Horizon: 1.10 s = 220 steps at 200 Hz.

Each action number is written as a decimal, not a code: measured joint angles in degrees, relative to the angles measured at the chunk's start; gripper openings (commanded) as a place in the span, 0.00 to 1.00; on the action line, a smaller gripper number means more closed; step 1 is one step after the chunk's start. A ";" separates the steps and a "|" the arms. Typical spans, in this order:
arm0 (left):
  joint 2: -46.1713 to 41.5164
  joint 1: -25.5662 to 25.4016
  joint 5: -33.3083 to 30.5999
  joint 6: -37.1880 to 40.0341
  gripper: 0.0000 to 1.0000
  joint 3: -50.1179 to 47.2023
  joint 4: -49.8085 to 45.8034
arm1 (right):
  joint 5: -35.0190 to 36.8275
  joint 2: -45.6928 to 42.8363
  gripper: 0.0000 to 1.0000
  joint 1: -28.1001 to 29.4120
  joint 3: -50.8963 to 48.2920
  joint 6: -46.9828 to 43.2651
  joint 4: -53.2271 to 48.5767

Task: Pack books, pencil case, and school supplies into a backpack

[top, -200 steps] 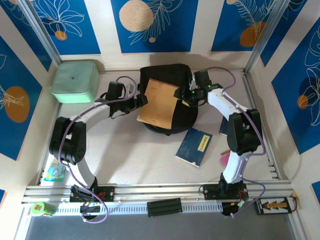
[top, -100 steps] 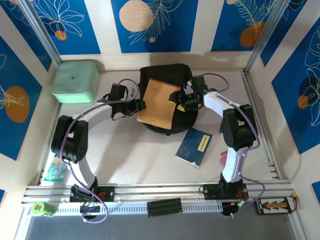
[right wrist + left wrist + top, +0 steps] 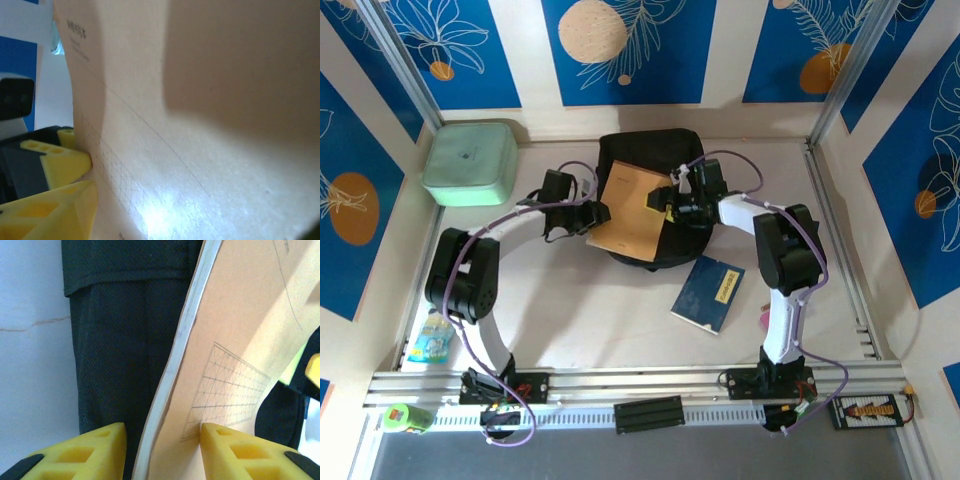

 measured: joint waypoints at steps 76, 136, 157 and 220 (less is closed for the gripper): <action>0.07 0.02 0.24 -4.35 0.40 -3.08 5.68 | -0.61 -5.88 0.40 2.43 -13.62 7.56 15.93; -0.22 0.04 0.70 -7.13 0.46 -4.79 8.76 | 4.81 -9.27 0.08 3.58 -18.82 14.08 22.36; -1.86 0.04 -0.33 -5.44 0.59 -4.39 6.03 | 7.39 -15.15 0.03 3.56 -19.02 13.14 17.97; -8.17 -1.01 -5.68 9.97 0.73 7.15 -8.59 | 18.84 -36.44 0.00 -4.59 -12.22 3.76 -7.67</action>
